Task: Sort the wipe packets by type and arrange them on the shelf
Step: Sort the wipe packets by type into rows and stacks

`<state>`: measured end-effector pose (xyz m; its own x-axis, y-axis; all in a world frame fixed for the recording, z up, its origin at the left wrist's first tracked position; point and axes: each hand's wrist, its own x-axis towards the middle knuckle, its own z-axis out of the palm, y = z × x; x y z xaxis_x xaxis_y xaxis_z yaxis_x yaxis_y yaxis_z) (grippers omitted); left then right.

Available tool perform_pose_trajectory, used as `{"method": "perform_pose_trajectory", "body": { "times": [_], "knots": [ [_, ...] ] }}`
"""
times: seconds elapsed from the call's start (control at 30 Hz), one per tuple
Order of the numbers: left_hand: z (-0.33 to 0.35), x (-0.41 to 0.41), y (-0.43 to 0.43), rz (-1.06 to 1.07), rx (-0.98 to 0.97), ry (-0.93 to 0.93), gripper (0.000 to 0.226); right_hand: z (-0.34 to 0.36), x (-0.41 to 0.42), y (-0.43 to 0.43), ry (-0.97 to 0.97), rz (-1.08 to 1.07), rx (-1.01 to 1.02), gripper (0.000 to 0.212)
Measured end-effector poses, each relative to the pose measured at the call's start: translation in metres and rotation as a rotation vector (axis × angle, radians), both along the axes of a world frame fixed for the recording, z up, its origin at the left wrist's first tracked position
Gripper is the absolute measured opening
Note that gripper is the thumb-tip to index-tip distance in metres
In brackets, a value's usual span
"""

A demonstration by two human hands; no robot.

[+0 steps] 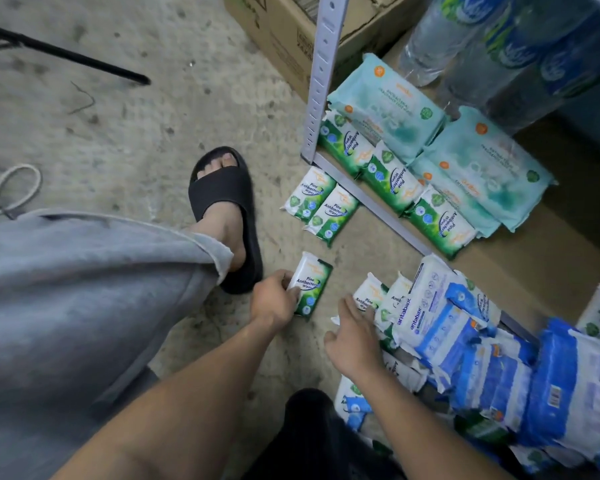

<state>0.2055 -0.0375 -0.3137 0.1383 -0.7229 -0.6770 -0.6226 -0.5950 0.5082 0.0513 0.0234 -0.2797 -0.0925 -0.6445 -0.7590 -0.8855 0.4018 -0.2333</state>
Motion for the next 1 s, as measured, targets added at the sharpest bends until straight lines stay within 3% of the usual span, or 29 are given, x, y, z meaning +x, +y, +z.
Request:
{"method": "perform_pose_trajectory", "body": {
  "times": [0.17, 0.4, 0.47, 0.57, 0.7, 0.83, 1.0],
  "knots": [
    [-0.001, -0.002, 0.000, 0.014, 0.000, 0.043, 0.017, -0.005, -0.007, 0.001, -0.025, -0.071, -0.156, 0.066],
    [-0.004, -0.004, 0.002, 0.016, 0.002, 0.049, 0.018, -0.016, -0.009, -0.005, 0.001, -0.133, -0.215, 0.057],
    [-0.004, -0.004, 0.001, 0.020, 0.009, 0.054, 0.016, -0.018, -0.007, -0.009, 0.001, -0.233, -0.265, 0.062],
    [-0.005, -0.004, 0.002, 0.017, 0.016, 0.065, 0.017, -0.020, -0.004, -0.019, 0.066, -0.439, -0.243, 0.063],
    [-0.006, -0.007, 0.004, -0.063, 0.045, 0.095, 0.024, -0.027, -0.001, -0.028, 0.159, -0.446, -0.162, 0.051],
    [-0.007, -0.008, 0.003, -0.081, 0.037, 0.096, 0.027, -0.031, -0.008, -0.028, 0.089, -0.509, -0.139, 0.022],
    [-0.005, -0.008, -0.002, -0.050, 0.066, 0.140, 0.030, -0.022, -0.014, -0.029, 0.019, -0.563, -0.109, 0.021]
  ]
}}
